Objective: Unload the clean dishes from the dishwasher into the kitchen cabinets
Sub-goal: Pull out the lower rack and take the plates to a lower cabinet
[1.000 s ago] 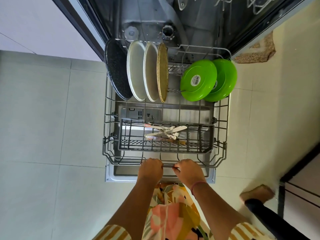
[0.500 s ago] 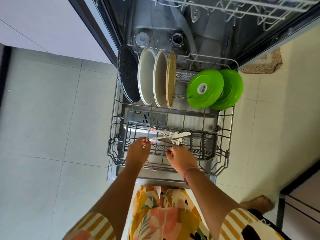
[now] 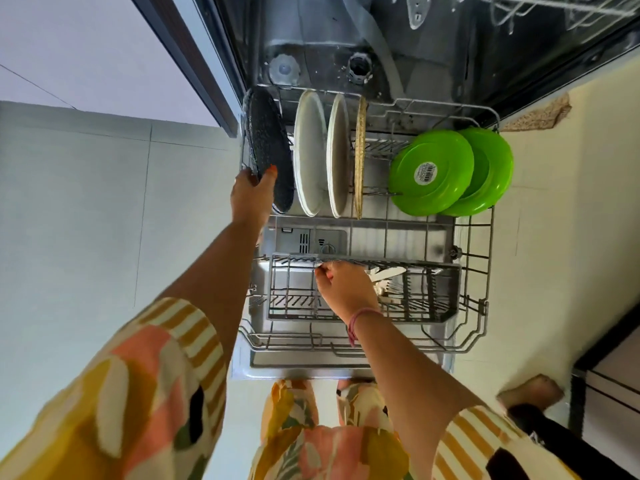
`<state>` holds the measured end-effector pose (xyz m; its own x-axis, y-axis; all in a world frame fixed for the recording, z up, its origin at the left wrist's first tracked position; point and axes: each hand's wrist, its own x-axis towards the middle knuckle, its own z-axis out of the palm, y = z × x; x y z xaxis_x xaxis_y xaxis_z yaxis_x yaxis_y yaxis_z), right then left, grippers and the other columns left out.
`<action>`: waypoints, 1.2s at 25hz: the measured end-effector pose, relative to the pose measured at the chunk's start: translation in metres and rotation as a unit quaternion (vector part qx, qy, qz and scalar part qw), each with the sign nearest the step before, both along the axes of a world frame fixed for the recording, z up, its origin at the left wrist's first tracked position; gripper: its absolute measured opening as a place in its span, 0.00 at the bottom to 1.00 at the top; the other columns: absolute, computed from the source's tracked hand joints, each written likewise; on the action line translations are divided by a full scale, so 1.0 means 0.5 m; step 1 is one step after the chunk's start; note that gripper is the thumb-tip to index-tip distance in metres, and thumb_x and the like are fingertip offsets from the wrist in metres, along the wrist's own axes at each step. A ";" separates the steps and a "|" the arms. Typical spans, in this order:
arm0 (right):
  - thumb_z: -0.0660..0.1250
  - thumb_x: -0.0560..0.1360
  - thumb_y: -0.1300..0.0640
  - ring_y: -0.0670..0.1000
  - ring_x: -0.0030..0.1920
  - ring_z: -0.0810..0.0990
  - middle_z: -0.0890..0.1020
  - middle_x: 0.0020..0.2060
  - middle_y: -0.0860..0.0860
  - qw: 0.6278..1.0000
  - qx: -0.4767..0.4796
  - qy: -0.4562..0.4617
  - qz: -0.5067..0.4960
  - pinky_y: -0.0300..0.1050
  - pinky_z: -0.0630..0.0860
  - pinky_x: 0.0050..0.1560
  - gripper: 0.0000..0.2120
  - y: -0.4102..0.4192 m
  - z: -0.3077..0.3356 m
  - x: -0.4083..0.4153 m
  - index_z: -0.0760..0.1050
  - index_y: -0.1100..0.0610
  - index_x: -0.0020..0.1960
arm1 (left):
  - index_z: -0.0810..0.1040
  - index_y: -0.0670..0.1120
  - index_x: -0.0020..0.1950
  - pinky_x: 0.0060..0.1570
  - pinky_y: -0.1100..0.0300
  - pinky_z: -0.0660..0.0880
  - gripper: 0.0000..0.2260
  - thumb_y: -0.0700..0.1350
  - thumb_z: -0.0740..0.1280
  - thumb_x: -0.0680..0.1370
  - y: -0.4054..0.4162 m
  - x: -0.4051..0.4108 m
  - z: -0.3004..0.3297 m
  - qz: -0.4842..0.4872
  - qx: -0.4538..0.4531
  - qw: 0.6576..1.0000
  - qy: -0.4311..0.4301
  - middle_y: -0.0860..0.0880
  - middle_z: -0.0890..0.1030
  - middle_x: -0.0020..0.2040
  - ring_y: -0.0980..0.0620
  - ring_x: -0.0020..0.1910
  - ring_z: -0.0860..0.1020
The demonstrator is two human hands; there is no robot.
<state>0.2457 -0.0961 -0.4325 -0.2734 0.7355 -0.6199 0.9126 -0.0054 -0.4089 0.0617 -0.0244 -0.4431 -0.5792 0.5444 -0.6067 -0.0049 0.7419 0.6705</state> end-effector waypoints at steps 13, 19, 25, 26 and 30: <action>0.59 0.80 0.51 0.51 0.44 0.83 0.85 0.46 0.53 0.993 0.010 0.031 -0.112 0.40 0.78 0.47 0.15 -0.003 0.044 -0.100 0.81 0.59 0.53 | 0.73 0.42 0.62 0.41 0.65 0.71 0.16 0.51 0.56 0.83 -0.113 -0.021 0.135 0.030 0.067 0.997 -0.013 0.47 0.77 0.53 0.51 0.50 0.74; 0.55 0.79 0.39 0.56 0.48 0.82 0.82 0.45 0.56 0.893 -0.085 0.163 -0.410 0.59 0.79 0.53 0.18 -0.008 0.073 -0.137 0.75 0.52 0.47 | 0.75 0.50 0.59 0.48 0.56 0.77 0.23 0.64 0.58 0.74 -0.273 -0.091 0.205 0.173 0.119 0.953 -0.219 0.53 0.81 0.53 0.54 0.49 0.79; 0.55 0.81 0.46 0.47 0.35 0.70 0.72 0.34 0.51 0.843 -0.050 0.234 -0.482 0.38 0.68 0.35 0.19 0.004 0.116 -0.129 0.74 0.59 0.44 | 0.69 0.53 0.70 0.58 0.55 0.77 0.40 0.73 0.50 0.64 -0.367 -0.107 0.180 0.208 0.082 0.894 -0.388 0.53 0.80 0.60 0.55 0.53 0.81; 0.55 0.82 0.48 0.47 0.33 0.67 0.70 0.32 0.51 0.846 -0.039 0.244 -0.473 0.38 0.66 0.32 0.18 0.003 0.112 -0.122 0.73 0.59 0.42 | 0.70 0.52 0.70 0.58 0.51 0.77 0.42 0.74 0.50 0.63 -0.372 -0.100 0.175 0.213 0.079 0.878 -0.422 0.50 0.80 0.61 0.50 0.55 0.81; 0.58 0.81 0.48 0.49 0.31 0.65 0.68 0.30 0.53 0.873 -0.016 0.232 -0.428 0.43 0.61 0.32 0.18 0.006 0.095 -0.082 0.70 0.57 0.37 | 0.70 0.50 0.71 0.61 0.39 0.72 0.40 0.73 0.49 0.68 -0.380 -0.073 0.137 0.241 0.103 0.828 -0.495 0.44 0.77 0.66 0.41 0.64 0.76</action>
